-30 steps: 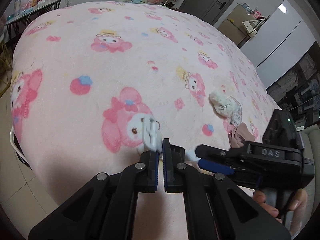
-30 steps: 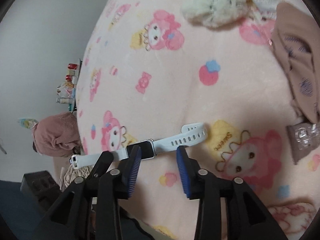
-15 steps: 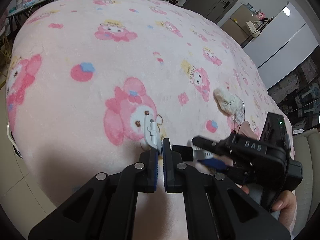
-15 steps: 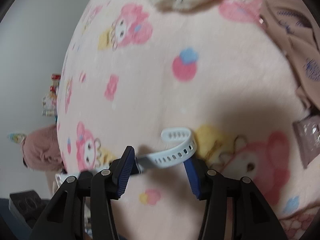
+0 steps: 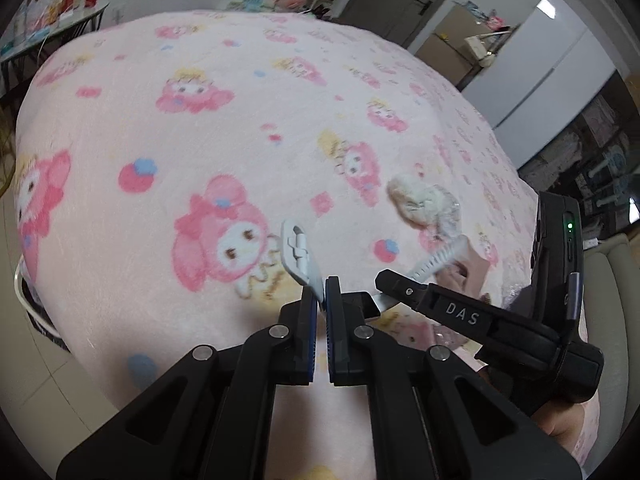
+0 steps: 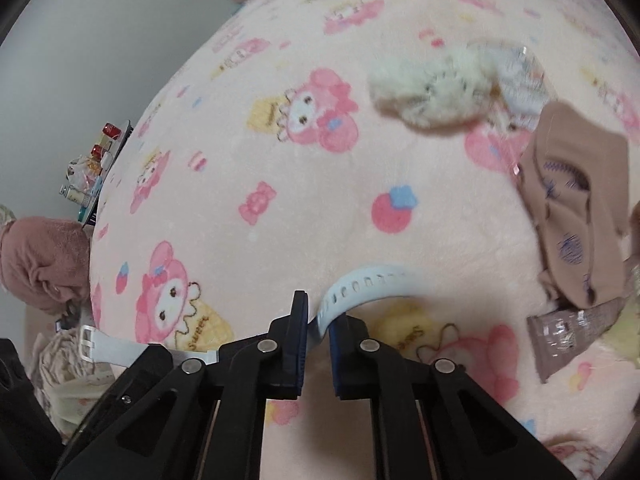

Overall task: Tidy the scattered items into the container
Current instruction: 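Grasp the white watch strap with the right gripper and lift it, then carry the white watch strap with the right gripper over the black box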

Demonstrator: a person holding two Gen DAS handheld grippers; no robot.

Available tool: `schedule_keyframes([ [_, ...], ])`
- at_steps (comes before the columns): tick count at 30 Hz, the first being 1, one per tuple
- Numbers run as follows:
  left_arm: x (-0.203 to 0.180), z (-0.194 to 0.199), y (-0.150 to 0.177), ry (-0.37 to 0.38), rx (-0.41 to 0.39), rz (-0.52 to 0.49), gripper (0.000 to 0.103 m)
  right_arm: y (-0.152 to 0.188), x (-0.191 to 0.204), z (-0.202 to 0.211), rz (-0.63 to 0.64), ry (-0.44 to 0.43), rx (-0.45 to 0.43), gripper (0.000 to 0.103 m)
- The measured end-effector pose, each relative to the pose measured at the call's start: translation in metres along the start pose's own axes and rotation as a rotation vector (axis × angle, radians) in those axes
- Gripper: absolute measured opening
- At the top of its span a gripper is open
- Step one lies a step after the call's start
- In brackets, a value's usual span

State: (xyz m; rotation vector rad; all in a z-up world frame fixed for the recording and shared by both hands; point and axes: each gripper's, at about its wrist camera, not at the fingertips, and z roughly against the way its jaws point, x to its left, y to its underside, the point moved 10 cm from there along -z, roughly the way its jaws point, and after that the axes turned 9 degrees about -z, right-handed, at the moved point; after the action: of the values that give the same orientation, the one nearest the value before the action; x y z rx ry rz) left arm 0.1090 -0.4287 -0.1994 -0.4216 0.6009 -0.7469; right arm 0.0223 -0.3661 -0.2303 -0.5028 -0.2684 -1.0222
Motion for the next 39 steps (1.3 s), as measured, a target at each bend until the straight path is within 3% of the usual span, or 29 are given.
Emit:
schedule_keyframes([
  [7, -0.073, 0.040, -0.021, 0.107, -0.078, -0.124, 0.002, -0.027, -0.024, 0.098, 0.025, -0.039, -0.180, 0.005],
  [11, -0.125, 0.050, -0.021, 0.180, -0.074, -0.199, 0.002, -0.030, -0.046, 0.156, 0.000, -0.071, -0.271, 0.005],
  [15, -0.183, 0.054, -0.005, 0.232, -0.053, -0.295, 0.002, -0.020, -0.085, 0.207, -0.031, -0.081, -0.316, 0.005],
  [21, -0.270, 0.046, 0.037, 0.316, 0.026, -0.402, 0.002, -0.003, -0.144, 0.269, -0.029, -0.024, -0.388, 0.005],
  [30, -0.382, 0.029, 0.100, 0.405, 0.146, -0.549, 0.002, 0.008, -0.239, 0.326, -0.083, 0.065, -0.453, 0.005],
  [39, -0.455, 0.010, 0.102, 0.433, 0.174, -0.647, 0.002, -0.005, -0.299, 0.355, -0.077, 0.136, -0.492, 0.006],
])
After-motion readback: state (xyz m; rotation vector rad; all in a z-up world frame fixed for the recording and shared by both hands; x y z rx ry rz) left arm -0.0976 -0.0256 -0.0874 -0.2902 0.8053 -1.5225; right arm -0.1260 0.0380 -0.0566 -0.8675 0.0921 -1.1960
